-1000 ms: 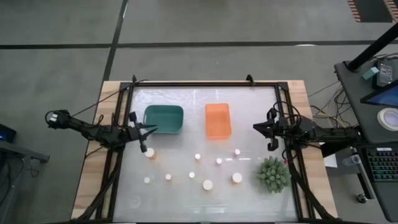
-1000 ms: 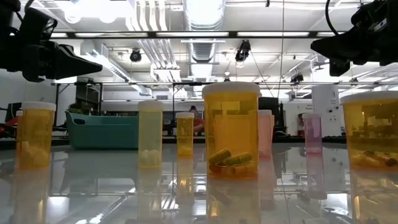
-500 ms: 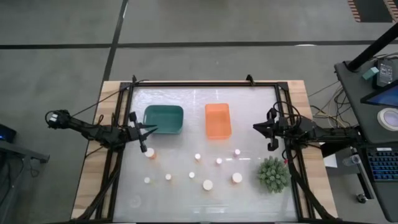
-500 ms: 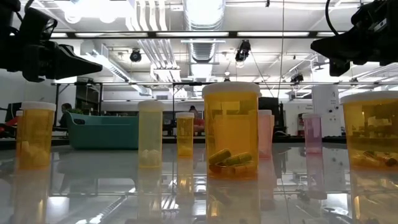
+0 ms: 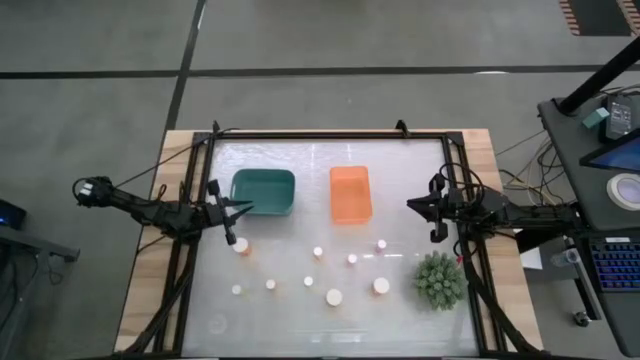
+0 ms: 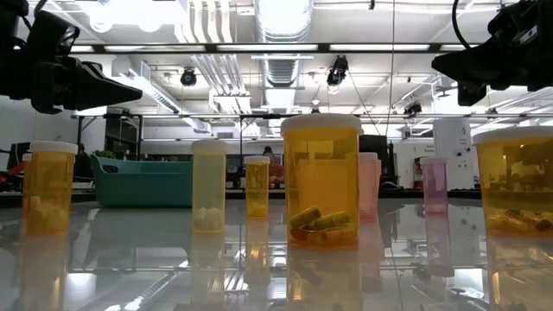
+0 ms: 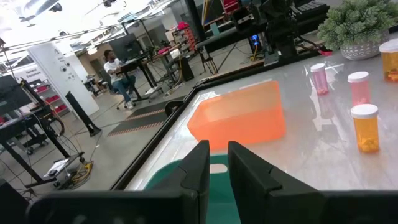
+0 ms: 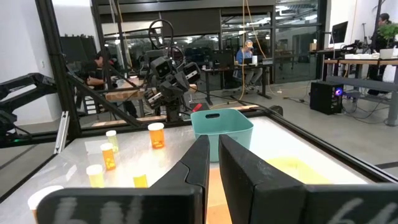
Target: Pick and place medicine bottles into bin by pill shape (circle, oval)
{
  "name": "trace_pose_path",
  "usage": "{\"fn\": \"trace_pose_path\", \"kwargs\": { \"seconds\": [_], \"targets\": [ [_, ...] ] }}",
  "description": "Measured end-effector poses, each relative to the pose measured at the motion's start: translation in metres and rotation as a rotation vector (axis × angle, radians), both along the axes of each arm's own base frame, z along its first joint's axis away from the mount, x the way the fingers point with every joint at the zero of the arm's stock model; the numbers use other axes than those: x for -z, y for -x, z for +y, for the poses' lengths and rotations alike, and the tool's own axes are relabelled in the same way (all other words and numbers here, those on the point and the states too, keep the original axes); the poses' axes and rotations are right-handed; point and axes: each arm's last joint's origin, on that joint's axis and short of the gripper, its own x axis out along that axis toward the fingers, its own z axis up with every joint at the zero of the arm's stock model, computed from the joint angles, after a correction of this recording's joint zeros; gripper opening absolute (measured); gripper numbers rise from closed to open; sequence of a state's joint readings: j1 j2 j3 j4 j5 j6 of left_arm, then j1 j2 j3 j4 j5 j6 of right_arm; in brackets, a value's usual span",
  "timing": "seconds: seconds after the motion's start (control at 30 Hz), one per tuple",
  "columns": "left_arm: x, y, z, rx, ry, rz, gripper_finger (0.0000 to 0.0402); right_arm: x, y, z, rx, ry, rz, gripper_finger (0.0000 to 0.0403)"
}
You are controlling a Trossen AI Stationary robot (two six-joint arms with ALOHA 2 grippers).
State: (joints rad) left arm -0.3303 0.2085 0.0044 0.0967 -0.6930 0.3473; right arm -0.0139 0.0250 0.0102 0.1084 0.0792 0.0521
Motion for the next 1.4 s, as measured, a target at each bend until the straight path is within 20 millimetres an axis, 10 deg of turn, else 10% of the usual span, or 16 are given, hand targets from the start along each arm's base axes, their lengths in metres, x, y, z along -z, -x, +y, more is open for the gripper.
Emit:
{"fn": "trace_pose_path", "kwargs": {
  "seconds": [0.53,0.83,1.4],
  "targets": [
    [0.0,0.0,0.0,0.0,0.0,0.0,0.0042,-0.007,0.001,0.0,-0.001,-0.009,-0.07,0.0029],
    [-0.007,0.001,0.002,-0.083,0.021,-0.079,0.0042,-0.01,0.002,0.0,-0.078,-0.646,-0.17,0.0029],
    [-0.007,0.001,0.003,-0.121,-0.175,0.01,0.0042,-0.01,0.001,-0.001,-0.064,-0.606,-0.169,0.0029]
  ]
}}
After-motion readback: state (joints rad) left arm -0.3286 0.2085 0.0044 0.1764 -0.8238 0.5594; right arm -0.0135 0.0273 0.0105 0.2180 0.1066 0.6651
